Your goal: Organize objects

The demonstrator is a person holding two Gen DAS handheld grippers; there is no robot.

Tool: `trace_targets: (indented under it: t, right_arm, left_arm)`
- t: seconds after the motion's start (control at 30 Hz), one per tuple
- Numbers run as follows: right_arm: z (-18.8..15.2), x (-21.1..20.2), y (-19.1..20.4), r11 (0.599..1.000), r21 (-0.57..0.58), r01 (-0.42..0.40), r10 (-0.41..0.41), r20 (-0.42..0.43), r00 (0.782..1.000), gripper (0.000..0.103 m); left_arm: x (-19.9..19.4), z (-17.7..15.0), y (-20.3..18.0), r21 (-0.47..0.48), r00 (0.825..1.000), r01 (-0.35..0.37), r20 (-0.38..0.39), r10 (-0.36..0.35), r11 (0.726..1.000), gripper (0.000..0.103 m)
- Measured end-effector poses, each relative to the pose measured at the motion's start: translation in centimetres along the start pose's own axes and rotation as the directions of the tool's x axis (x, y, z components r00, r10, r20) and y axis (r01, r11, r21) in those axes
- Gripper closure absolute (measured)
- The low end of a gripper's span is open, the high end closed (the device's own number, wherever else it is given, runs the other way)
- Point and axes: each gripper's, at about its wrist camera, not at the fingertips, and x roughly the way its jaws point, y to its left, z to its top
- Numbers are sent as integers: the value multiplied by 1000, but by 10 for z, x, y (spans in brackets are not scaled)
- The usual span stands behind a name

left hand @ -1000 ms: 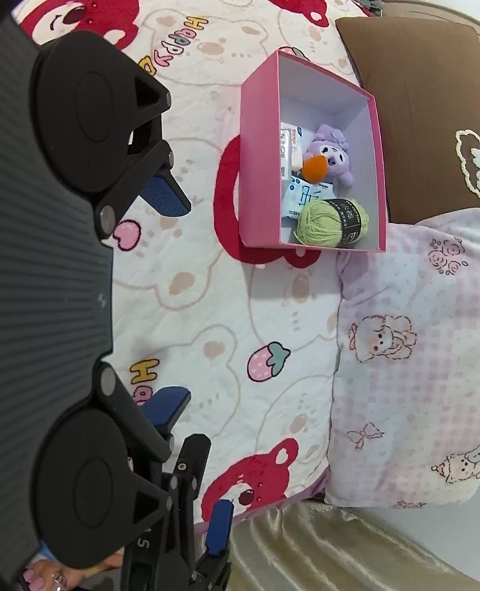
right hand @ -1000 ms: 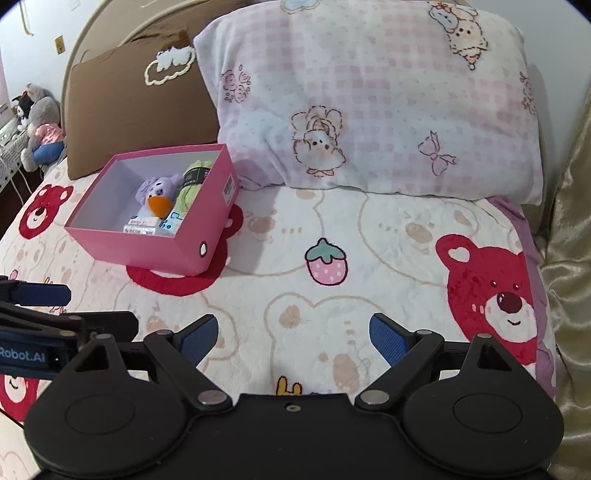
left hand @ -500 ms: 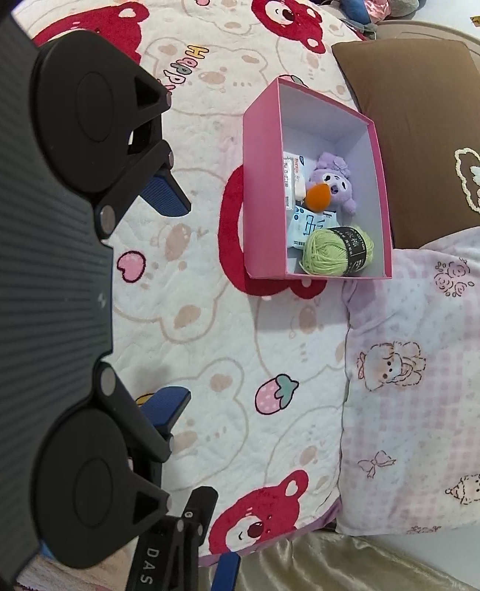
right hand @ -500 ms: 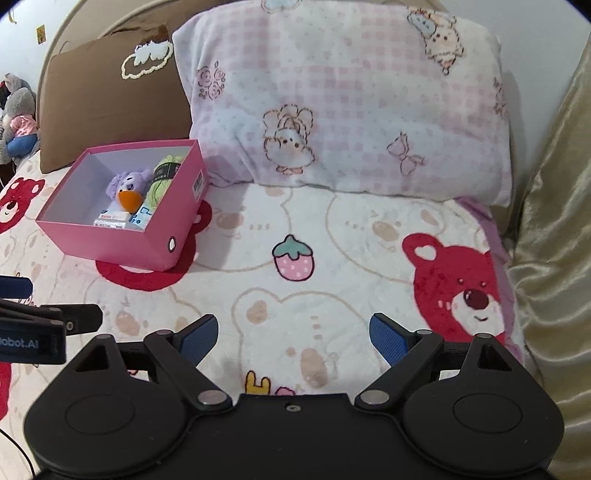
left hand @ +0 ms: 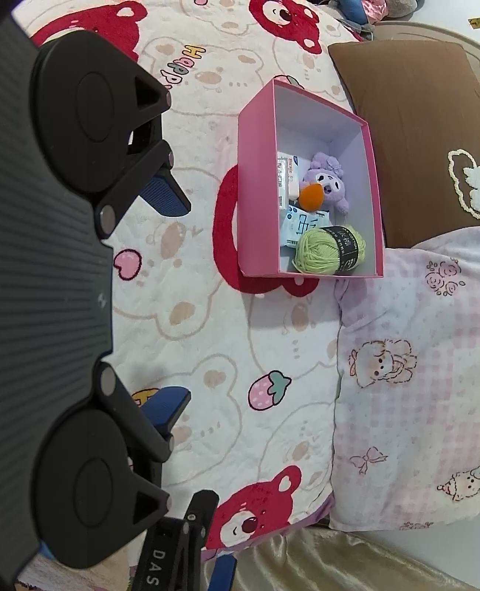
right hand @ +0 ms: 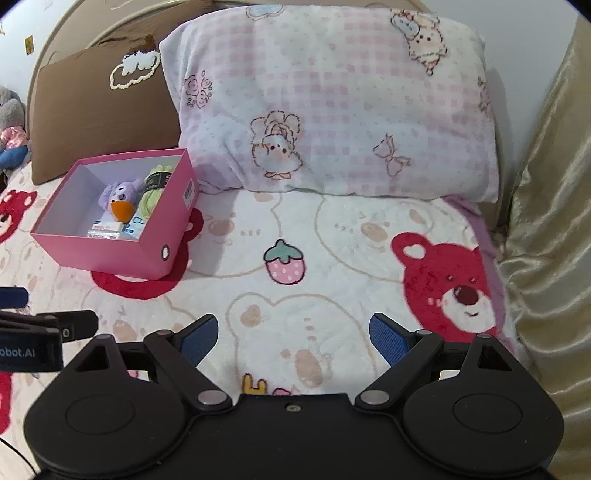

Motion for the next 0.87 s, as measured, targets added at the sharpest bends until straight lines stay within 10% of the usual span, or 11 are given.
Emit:
trace_targets:
  t: [0.87]
  right_arm:
    - [-3,-1,-4,998,58,-31,31,-1,1000,11]
  left_arm:
    - [-2,-3,3,-22,1000,-5,-28,4,1000,3]
